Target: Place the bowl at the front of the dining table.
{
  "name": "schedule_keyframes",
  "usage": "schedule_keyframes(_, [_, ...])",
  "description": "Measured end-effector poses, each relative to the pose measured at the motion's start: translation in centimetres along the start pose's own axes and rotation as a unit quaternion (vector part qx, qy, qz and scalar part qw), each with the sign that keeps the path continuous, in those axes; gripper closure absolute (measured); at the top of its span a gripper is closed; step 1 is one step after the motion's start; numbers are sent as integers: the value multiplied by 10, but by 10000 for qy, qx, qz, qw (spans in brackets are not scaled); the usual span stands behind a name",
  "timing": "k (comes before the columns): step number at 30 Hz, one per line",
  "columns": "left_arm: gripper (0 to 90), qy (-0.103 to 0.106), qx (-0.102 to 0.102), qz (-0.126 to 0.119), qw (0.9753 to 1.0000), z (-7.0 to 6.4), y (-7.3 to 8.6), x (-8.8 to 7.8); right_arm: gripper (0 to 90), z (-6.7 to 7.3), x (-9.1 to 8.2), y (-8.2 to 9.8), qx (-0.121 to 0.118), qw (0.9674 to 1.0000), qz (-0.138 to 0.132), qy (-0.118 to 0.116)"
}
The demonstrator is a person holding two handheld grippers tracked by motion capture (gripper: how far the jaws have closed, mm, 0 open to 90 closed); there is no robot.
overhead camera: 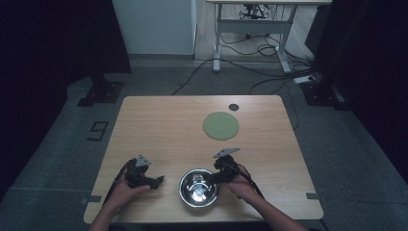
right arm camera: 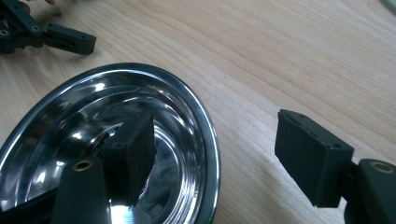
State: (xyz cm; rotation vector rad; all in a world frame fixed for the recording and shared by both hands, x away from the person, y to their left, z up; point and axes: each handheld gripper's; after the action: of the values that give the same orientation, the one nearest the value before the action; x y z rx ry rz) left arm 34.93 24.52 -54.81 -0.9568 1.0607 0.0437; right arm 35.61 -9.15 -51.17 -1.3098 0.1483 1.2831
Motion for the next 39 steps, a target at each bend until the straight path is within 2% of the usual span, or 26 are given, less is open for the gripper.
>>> schedule_keyframes(9, [0, 1, 1, 1, 10000, 0, 0, 0, 307, 1, 11, 2, -3, 9999, 134, 22])
schedule_keyframes(20, [0, 1, 1, 1, 10000, 0, 0, 0, 354, 4, 22, 7, -174, 9992, 355, 88])
schedule_keyframes(28, [0, 1, 2, 1, 10000, 0, 0, 0, 384, 5, 25, 9, -157, 9989, 429, 57])
schedule_keyframes(37, [0, 2, 1, 0, 10000, 0, 0, 0, 478, 8, 27, 7, -214, 9988, 399, 181])
schedule_keyframes(39, [0, 1, 0, 0, 10000, 0, 0, 0, 528, 9, 28, 8, -287, 9986, 386, 239])
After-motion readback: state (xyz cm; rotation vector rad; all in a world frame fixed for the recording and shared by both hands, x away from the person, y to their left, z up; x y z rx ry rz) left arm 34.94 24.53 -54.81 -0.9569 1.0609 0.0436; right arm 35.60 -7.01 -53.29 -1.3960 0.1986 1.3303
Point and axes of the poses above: each handheld gripper's, and its own axes: x roughly forward along the jaws, y roughly out of its underside, z roughly to its left, and after that the axes turned 13 degrees about x, right-handed
